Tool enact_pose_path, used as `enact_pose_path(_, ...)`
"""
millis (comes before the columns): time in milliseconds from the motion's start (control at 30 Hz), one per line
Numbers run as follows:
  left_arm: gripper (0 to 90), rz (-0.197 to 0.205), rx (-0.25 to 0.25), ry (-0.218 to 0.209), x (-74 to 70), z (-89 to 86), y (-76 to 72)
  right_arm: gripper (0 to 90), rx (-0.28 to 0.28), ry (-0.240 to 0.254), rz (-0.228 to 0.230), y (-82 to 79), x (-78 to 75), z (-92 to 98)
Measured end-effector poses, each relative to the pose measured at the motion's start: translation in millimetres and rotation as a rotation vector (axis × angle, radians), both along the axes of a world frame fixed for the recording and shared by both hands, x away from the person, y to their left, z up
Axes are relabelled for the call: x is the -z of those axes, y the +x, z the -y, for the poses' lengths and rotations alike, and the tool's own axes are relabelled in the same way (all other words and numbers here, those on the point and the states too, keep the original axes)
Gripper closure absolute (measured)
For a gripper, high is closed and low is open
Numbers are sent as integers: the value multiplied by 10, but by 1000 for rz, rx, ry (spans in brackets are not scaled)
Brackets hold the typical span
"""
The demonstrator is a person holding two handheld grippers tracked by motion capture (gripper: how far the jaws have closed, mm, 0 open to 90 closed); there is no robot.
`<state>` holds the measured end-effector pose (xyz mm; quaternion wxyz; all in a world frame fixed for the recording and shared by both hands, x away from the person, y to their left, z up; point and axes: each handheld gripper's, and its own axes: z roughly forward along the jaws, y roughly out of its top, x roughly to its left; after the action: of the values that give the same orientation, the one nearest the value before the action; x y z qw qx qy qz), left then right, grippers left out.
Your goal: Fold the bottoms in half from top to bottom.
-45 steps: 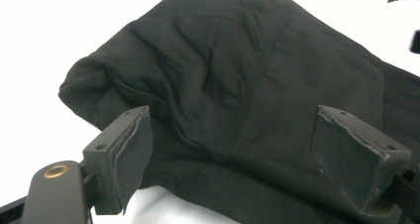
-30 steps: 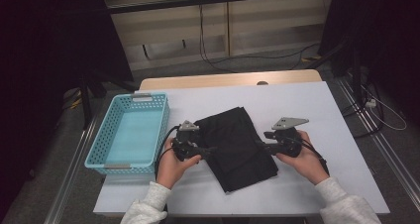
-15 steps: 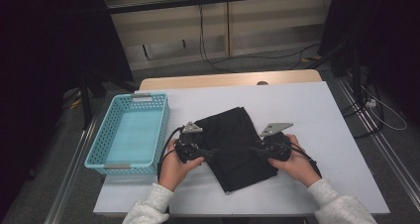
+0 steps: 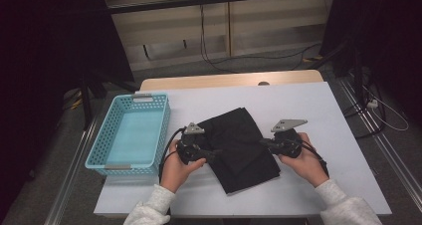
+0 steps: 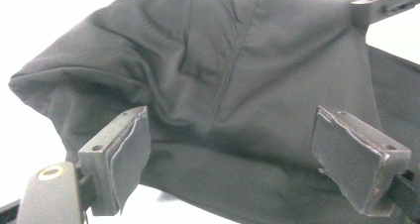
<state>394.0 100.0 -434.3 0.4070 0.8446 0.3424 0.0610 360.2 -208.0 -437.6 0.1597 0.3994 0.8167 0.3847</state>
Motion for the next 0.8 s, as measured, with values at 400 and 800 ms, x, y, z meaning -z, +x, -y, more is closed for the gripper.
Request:
enact_pose_path(400,160,-9,11,35,73,41,-8,574,59,-72,-11,52,119,-26)
enact_pose_path(800,166,-2,8,48,114,60,-5,827,-12,-33,-44,41,107,-69)
